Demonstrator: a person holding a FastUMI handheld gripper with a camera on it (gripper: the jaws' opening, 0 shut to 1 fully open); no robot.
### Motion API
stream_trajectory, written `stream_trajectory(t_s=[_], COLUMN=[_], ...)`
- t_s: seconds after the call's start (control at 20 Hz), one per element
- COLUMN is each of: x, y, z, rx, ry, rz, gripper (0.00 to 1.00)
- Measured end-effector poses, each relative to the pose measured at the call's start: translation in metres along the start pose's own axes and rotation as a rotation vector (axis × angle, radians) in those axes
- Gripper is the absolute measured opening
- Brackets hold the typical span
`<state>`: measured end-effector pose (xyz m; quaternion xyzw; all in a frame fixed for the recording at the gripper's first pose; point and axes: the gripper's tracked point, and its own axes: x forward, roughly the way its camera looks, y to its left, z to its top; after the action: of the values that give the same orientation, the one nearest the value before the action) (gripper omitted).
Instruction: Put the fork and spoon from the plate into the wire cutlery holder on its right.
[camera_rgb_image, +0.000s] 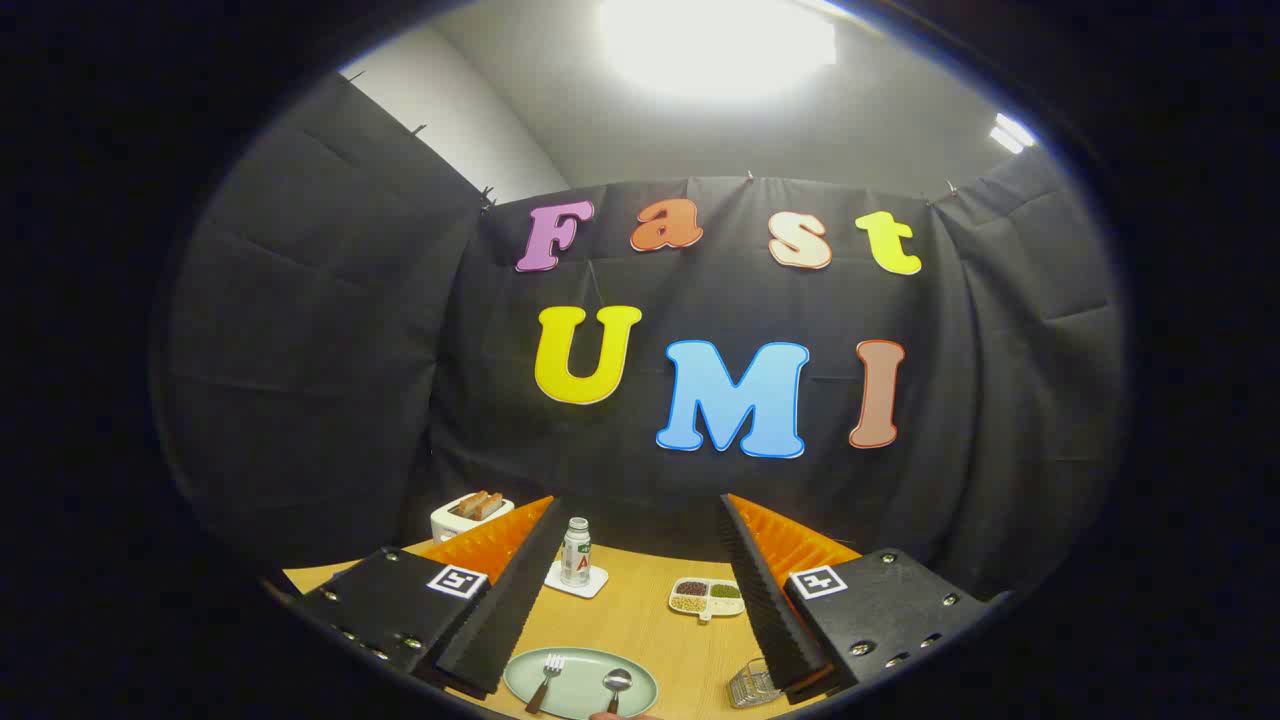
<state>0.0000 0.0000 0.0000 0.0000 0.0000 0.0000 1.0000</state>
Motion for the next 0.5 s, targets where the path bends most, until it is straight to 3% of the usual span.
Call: stream_trajectory(t_s=[0.15,0.5], x=[0.006,0.006], y=[-0.025,-0.065], z=[0.011,0.01], rx=[0.032,0.044], ry=[-0.026,-0.022], rz=[-0.093,-0.194], gripper=[0.94,0.94])
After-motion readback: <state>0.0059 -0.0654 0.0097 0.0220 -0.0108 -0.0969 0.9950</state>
